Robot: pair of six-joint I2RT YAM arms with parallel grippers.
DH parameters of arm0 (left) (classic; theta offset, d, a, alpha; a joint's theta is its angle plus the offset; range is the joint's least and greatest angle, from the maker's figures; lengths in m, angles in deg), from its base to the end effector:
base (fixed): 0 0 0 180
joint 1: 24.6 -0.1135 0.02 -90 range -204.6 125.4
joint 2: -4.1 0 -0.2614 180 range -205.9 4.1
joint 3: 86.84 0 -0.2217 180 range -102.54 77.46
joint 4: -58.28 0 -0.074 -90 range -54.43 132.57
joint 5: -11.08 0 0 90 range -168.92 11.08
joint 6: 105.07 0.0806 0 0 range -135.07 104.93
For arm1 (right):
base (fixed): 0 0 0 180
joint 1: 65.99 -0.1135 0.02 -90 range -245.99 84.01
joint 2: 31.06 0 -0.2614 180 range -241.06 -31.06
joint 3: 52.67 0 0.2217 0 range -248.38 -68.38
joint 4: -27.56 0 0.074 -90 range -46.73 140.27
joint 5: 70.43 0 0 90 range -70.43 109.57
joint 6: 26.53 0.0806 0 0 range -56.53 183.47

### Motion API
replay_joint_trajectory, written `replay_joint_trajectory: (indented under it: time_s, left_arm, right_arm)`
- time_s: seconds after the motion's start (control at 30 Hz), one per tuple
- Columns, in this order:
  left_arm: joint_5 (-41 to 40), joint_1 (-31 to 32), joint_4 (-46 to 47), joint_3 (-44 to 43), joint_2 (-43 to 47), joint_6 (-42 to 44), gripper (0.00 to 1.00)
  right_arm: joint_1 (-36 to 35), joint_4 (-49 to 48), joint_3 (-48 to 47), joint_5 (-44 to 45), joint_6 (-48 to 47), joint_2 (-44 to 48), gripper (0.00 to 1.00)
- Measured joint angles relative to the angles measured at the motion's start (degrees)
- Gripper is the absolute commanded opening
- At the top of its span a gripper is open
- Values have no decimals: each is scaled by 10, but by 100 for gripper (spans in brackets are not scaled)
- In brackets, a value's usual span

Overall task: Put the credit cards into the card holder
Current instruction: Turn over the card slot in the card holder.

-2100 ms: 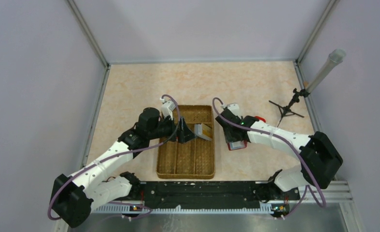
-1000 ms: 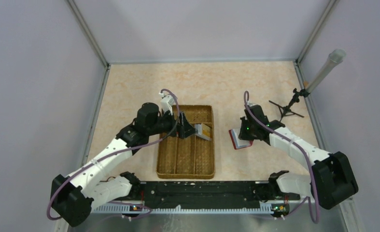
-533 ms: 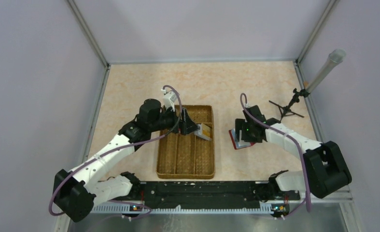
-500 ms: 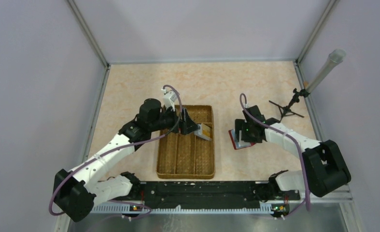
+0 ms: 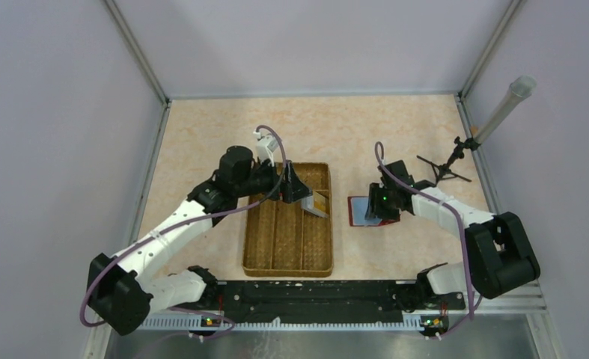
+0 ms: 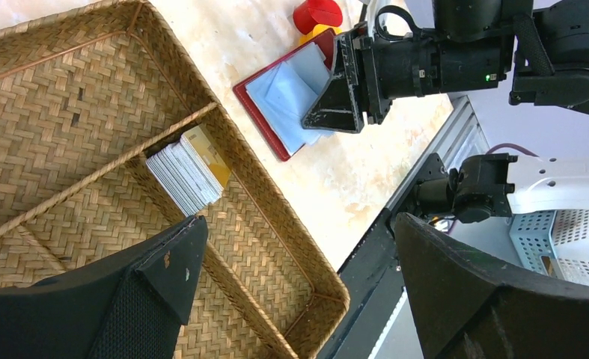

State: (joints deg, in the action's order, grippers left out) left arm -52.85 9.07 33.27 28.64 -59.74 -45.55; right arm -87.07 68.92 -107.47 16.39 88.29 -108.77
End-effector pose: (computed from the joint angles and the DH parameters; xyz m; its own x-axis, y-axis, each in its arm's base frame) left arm 0.1966 -0.1735 0.2904 -0.7171 -0.0697 -0.6934 0.5425 0.5688 -0.6182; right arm 0.2183 0.0889 0.1434 -0.9231 0.0934 -0.3731 0.0065 0.9737 0.2276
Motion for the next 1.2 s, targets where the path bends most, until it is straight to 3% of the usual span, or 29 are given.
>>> replay_joint_trajectory:
  time_s: [0.27, 0.5, 0.8, 1.2]
  left_arm:
    - [14, 0, 5, -25, -36, 1, 99]
    - [9, 59, 57, -79, -119, -23, 97]
    - [-3, 170, 158, -153, -286, -70, 88]
    - [-45, 193, 223, -156, -395, -103, 67]
  right_arm:
    - [20, -35, 21, -112, 9, 0, 33]
    - [54, -78, 56, -166, 46, 11, 48]
    - [68, -78, 61, -113, 59, 83, 49]
    - [69, -35, 76, 3, 64, 153, 49]
